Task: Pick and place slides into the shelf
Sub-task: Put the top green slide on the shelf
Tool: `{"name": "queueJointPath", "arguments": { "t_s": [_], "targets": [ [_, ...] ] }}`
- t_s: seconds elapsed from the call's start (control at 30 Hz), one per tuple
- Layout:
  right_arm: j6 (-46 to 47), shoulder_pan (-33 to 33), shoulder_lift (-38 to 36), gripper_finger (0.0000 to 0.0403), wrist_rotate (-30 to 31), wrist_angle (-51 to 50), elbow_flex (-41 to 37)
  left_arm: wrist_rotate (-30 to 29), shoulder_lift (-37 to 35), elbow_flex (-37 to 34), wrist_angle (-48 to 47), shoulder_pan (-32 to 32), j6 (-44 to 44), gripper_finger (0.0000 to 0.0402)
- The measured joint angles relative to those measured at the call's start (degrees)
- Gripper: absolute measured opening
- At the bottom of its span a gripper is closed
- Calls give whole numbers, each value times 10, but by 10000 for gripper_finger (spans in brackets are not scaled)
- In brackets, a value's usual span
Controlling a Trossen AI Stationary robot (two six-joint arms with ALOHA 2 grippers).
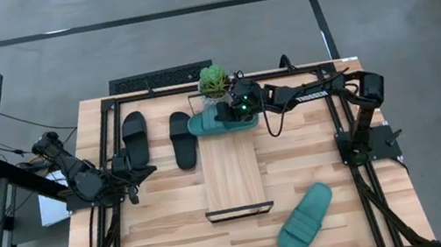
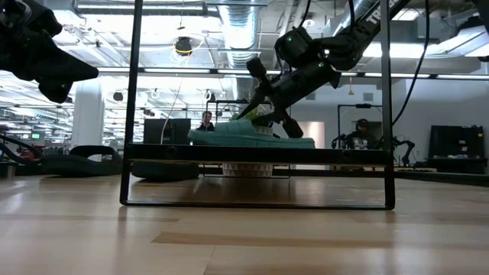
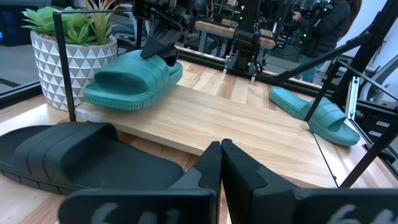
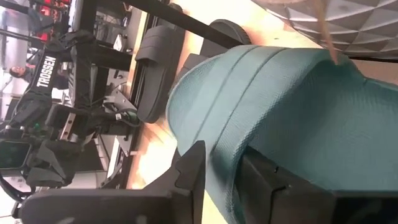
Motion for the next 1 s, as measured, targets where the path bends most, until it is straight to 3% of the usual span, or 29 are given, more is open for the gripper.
{"name": "queueJointPath", "arguments": {
  "t_s": [0.23, 1.0],
  "targets": [
    [21, 4, 33, 90, -22, 16, 0, 0, 0, 0, 0, 0, 0, 0],
    [5, 0, 25, 166, -26, 11, 0, 0, 0, 0, 0, 0, 0, 0]
  ]
}}
